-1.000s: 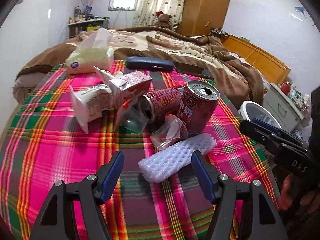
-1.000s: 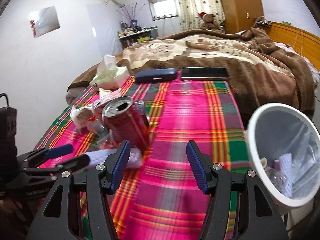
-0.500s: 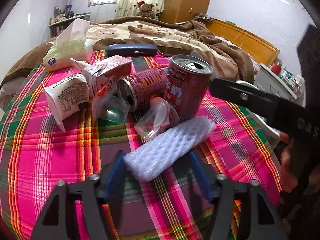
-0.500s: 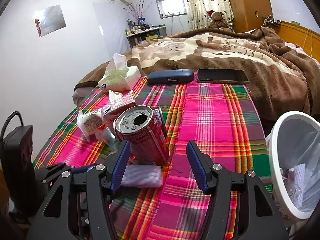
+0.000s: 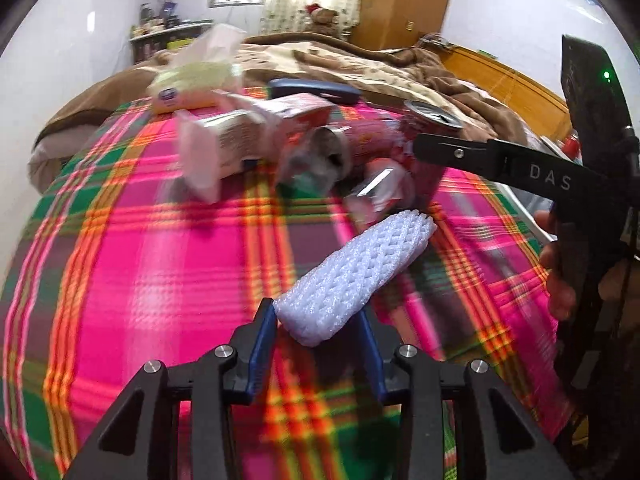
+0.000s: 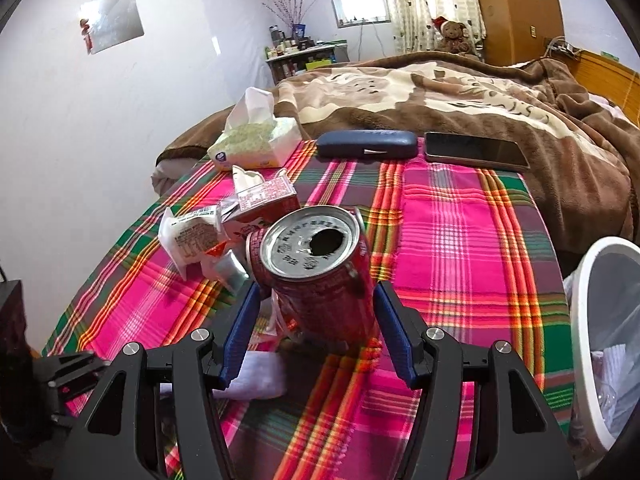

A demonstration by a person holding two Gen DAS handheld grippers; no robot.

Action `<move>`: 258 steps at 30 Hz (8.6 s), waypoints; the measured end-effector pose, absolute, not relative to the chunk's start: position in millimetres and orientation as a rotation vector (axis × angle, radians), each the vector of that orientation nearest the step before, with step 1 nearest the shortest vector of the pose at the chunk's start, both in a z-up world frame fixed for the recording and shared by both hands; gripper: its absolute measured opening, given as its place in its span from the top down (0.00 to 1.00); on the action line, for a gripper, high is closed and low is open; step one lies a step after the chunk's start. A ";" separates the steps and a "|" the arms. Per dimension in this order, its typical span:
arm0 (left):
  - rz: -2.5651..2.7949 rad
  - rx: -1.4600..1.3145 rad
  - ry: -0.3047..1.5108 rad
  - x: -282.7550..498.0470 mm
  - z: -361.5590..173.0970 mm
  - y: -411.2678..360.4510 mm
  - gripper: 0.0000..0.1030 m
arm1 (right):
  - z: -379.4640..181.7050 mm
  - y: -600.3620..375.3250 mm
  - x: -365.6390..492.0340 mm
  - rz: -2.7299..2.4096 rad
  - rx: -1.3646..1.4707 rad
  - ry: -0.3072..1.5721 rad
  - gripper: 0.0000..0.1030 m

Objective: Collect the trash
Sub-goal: 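Grasp the white foam net with the left tool while the right tool grasps a red can, then carry foam net and red can over the white bin and open both tools, then move both tools back over the remaining trash on the cloth, then grasp the white yogurt cup with the left tool while the right tool grasps a clear plastic cup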

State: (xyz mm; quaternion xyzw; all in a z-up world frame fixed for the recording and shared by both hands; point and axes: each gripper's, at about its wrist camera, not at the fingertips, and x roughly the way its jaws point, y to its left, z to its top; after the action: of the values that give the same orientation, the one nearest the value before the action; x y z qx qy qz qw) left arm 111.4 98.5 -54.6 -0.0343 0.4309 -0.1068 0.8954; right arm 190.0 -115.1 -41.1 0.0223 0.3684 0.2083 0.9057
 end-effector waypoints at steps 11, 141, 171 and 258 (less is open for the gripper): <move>-0.249 -0.129 0.842 98.1 -30.5 121.1 0.36 | -47.0 -113.5 201.3 0.386 0.053 0.776 0.41; -0.614 0.037 0.802 190.1 10.5 -208.4 0.45 | -33.8 -382.7 156.5 -0.094 0.254 0.742 0.38; -0.453 -0.035 0.737 148.0 26.6 -101.0 0.44 | -17.8 -307.6 142.0 0.039 0.232 0.670 0.38; -0.276 -0.168 0.893 232.7 -32.7 138.0 0.49 | -61.3 -103.2 188.5 0.322 0.071 0.876 0.60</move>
State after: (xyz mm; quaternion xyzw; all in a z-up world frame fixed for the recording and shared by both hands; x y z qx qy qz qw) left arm 232.7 138.0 -32.7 -0.0807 0.4297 -0.1331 0.8894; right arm 188.5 -103.2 -61.3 0.0341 0.4222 0.1554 0.8924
